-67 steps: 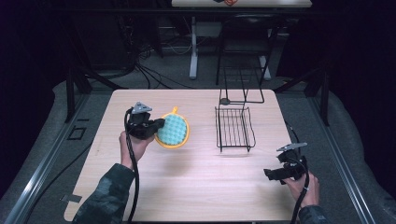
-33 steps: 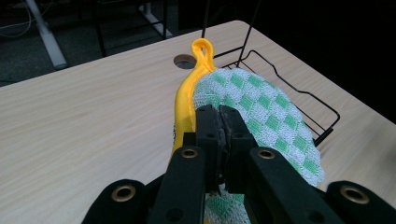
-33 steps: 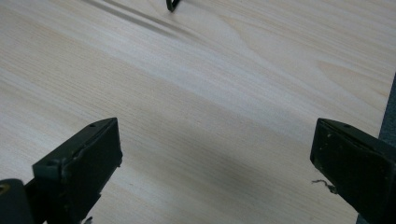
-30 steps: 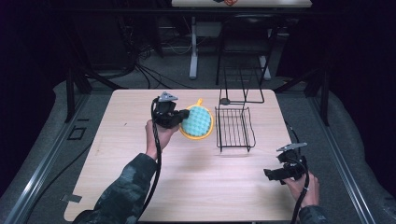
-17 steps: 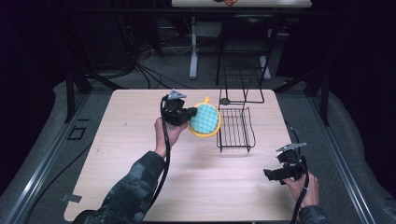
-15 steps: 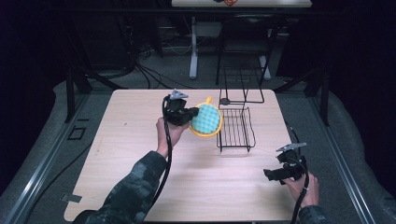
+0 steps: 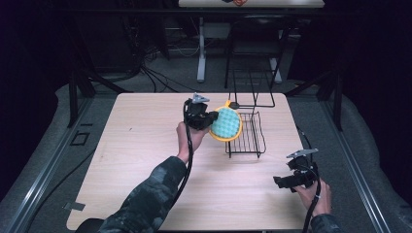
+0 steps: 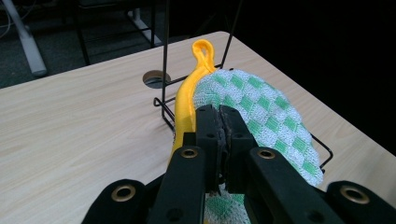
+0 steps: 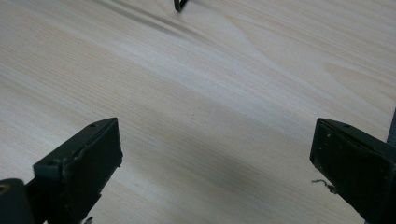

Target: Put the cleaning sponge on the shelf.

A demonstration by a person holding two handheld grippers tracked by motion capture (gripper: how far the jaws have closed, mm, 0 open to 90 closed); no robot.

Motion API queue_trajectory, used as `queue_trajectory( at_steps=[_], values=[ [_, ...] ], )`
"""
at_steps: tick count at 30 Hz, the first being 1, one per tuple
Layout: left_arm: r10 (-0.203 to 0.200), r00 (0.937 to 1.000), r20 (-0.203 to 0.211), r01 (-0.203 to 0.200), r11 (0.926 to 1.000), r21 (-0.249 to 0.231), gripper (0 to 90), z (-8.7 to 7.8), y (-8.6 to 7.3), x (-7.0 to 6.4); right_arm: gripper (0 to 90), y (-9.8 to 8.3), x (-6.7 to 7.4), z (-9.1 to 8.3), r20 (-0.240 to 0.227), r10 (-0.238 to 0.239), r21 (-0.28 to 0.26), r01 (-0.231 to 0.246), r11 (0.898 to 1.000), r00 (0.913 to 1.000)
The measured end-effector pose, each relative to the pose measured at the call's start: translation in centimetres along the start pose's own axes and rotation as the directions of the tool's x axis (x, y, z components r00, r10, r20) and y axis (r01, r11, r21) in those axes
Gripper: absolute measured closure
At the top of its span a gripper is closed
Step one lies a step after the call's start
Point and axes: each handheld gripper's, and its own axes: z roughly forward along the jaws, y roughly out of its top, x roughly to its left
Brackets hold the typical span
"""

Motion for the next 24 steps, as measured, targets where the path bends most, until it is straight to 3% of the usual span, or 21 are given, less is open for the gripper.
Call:
queue_trajectory(
  at_steps=[11,24],
  values=[
    [-0.051,0.9987,0.002,0.051,0.9987,0.002,87.5,2.5,-1.0,-0.8,1.7,0.0,0.1,0.0,-0.002,-0.004,-0.001,0.004,1.0,1.0],
    [-0.068,0.9976,-0.008,0.068,0.9976,-0.011,87.4,4.4,-1.3,-1.5,1.8,0.0,0.2,0.0,-0.013,0.0,-0.002,0.0,1.0,0.9999]
  ],
)
